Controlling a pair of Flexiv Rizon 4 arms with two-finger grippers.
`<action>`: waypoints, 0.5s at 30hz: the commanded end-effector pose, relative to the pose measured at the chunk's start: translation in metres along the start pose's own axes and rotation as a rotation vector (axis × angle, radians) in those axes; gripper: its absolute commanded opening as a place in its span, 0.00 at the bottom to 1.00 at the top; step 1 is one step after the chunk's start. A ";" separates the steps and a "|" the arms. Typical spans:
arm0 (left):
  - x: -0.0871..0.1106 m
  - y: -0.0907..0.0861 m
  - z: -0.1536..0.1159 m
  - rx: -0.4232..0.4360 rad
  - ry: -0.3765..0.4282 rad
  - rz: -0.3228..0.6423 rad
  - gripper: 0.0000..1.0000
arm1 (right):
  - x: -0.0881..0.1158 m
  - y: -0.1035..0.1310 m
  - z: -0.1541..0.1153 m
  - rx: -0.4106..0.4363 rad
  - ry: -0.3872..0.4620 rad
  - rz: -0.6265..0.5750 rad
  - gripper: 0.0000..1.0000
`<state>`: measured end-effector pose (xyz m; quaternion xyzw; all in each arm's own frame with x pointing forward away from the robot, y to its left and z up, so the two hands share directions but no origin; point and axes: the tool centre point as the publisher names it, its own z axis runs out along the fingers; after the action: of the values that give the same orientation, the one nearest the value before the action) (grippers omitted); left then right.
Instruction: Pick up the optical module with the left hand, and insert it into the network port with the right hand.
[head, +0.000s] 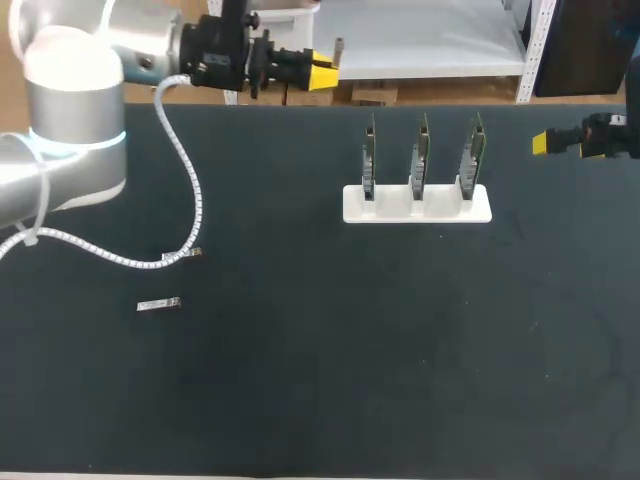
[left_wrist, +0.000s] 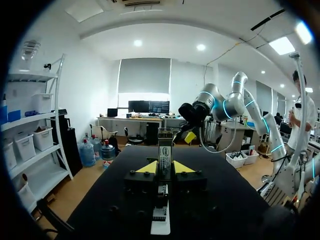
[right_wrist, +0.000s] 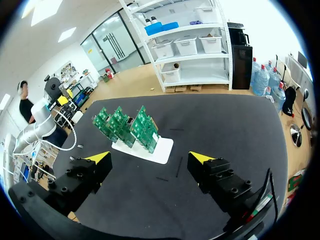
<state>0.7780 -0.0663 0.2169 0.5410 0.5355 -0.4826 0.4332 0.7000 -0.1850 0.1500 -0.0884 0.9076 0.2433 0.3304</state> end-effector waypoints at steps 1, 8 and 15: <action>0.002 0.002 0.013 -0.002 -0.016 -0.004 0.00 | 0.000 0.000 0.000 0.000 0.000 0.000 1.00; 0.005 0.007 0.032 -0.041 -0.024 -0.010 0.00 | 0.000 0.000 0.000 0.000 0.000 0.000 1.00; 0.009 0.009 0.045 -0.055 -0.034 -0.015 0.00 | 0.000 0.000 0.000 0.000 0.000 0.000 1.00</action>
<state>0.7859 -0.1056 0.2038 0.5195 0.5449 -0.4817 0.4485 0.7000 -0.1850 0.1500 -0.0885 0.9076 0.2433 0.3304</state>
